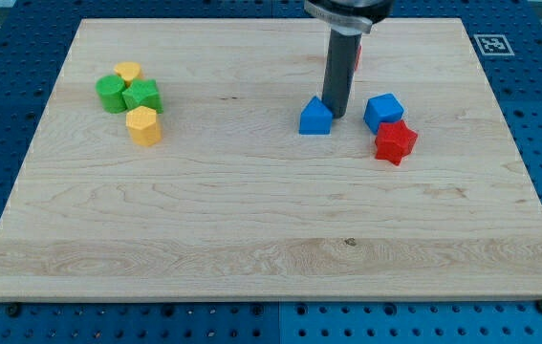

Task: Slide the blue cube along with red star towards center

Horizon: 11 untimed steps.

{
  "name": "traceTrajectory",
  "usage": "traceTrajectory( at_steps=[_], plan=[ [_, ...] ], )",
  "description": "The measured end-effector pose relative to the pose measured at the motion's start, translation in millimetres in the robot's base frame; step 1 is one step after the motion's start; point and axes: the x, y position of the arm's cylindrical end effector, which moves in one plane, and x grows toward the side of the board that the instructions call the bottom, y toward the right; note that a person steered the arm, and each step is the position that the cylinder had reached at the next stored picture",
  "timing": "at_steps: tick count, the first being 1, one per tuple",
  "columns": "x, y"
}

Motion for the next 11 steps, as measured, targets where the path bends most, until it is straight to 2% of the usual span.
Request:
traceTrajectory(
  at_steps=[1,3,6,7,8,11],
  plan=[
    [6,-9],
    [-18,7],
    [-15,134],
    [-3,177],
    [14,179],
    [26,145]
  ],
)
